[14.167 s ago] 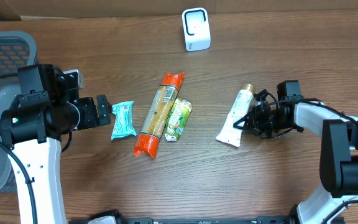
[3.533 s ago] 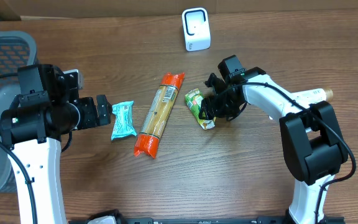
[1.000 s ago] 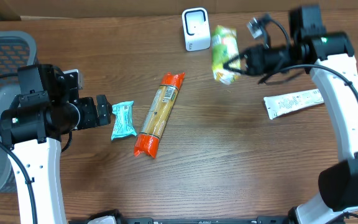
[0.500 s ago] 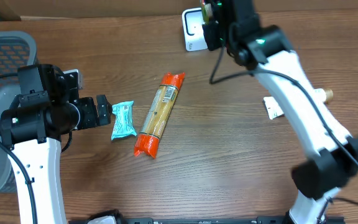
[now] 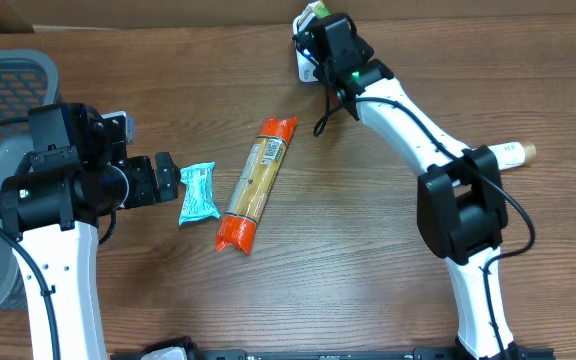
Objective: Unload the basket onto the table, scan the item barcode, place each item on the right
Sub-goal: 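Carry the green tea pack to the scanner and present its barcode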
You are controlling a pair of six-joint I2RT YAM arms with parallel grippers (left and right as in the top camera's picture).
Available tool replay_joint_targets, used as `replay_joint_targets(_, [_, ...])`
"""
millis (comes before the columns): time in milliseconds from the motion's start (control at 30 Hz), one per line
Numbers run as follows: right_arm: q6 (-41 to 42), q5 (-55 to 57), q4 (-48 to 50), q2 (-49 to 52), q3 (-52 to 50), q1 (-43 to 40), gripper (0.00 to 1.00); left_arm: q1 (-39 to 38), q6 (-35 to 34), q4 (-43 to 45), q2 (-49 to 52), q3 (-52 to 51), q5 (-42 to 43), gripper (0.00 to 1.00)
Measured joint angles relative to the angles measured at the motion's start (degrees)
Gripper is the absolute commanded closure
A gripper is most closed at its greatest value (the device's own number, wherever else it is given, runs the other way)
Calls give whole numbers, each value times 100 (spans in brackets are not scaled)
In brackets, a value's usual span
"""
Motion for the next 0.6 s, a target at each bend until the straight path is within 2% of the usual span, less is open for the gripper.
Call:
replay_joint_targets(233, [-212, 118, 376, 151, 0, 2, 96, 0, 0, 0, 0, 0, 0, 1])
replay_joint_targets(600, [-245, 291, 291, 151, 0, 2, 96, 0, 0, 0, 0, 0, 0, 0])
